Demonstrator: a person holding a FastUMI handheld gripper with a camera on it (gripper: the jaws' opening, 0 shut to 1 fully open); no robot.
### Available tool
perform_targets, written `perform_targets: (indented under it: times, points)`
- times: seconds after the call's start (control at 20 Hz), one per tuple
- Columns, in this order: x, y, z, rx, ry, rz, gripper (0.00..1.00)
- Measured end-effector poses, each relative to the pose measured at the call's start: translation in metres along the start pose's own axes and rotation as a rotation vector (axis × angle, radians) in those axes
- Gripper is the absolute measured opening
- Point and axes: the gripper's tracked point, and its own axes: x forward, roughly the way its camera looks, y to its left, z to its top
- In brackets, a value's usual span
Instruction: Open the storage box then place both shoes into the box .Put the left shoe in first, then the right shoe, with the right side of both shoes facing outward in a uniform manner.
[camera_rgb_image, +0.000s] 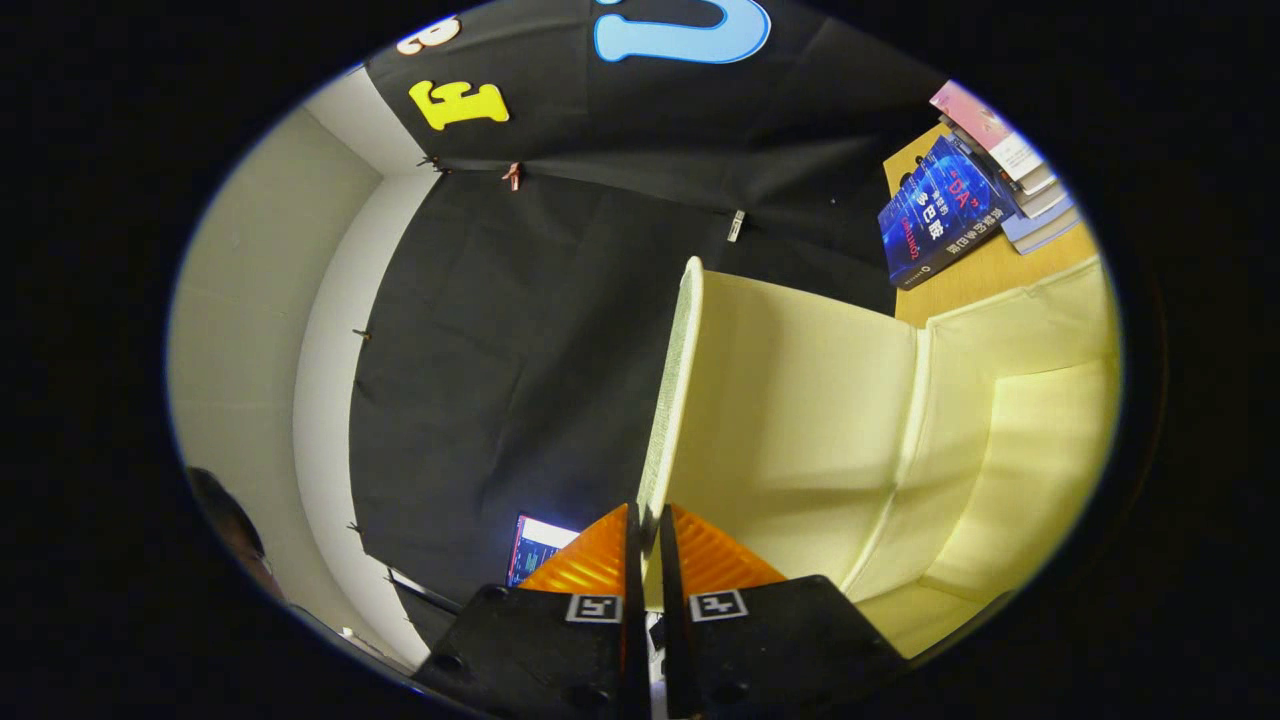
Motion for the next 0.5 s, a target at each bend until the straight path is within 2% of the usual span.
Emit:
perform_targets:
  times: [0.05, 0.1, 0.15, 0.25, 0.3, 0.35, 0.4, 0.5]
  points:
    - [0.003, -0.003, -0.002, -0.002, -0.006, -0.012, 0.14]
    - [0.003, -0.004, -0.003, -0.006, -0.011, -0.021, 0.31]
    - [0.003, -0.007, -0.004, -0.012, -0.015, -0.032, 0.33]
    - [0.002, -0.012, -0.004, -0.021, -0.027, -0.053, 0.62]
    - [0.000, -0.011, -0.004, -0.023, -0.033, -0.054, 0.71]
    - [-0.003, -0.013, -0.002, -0.031, -0.039, -0.061, 0.73]
    - [-0.006, -0.015, -0.001, -0.045, -0.046, -0.074, 0.86]
    - [-0.016, -0.020, 0.001, -0.070, -0.059, -0.101, 0.96]
